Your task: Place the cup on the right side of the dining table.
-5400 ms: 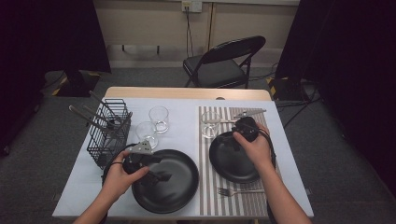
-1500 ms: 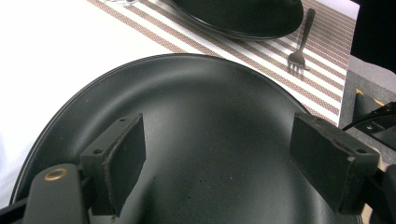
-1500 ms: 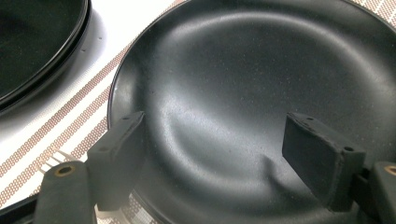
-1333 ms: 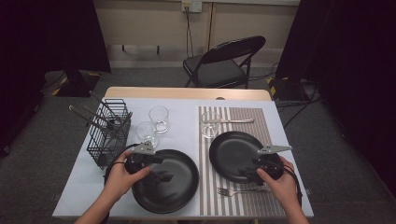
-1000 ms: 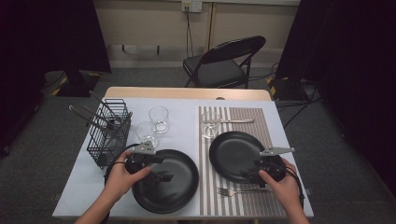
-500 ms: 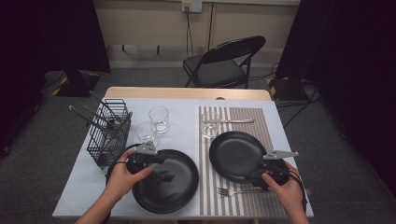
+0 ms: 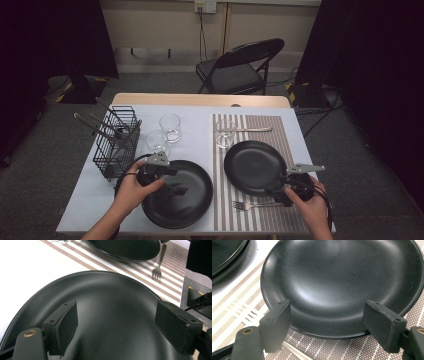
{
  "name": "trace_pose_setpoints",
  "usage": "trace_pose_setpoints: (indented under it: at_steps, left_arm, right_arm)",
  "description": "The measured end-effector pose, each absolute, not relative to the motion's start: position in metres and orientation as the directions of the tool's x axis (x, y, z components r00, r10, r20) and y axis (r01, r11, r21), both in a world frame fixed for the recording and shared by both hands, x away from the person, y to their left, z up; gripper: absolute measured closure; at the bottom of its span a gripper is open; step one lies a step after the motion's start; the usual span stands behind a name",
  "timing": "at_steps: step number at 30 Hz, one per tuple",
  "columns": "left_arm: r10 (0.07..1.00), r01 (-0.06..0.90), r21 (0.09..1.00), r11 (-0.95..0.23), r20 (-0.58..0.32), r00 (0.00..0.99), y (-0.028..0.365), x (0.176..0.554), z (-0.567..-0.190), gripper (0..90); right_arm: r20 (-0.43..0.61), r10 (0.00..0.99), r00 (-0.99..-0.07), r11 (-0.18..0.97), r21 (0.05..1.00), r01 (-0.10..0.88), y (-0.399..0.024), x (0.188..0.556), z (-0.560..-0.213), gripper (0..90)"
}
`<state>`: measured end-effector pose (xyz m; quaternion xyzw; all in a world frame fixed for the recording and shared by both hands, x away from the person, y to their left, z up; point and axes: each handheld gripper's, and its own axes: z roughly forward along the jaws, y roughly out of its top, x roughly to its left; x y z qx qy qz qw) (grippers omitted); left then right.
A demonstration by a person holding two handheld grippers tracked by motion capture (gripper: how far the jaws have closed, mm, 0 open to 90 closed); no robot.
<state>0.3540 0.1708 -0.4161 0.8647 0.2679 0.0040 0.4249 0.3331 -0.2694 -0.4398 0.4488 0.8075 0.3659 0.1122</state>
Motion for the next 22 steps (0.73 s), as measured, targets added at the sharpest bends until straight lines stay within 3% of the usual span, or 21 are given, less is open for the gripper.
trace_pose_setpoints:
  at_steps: [22]
  left_arm:
    - [0.465,0.462,0.742,-0.486,-0.228,0.856,0.17,0.355,-0.417,18.4]
  right_arm:
    - [0.107,0.809,-0.578,0.352,0.699,0.622,-0.275,0.321,-0.435,22.1]
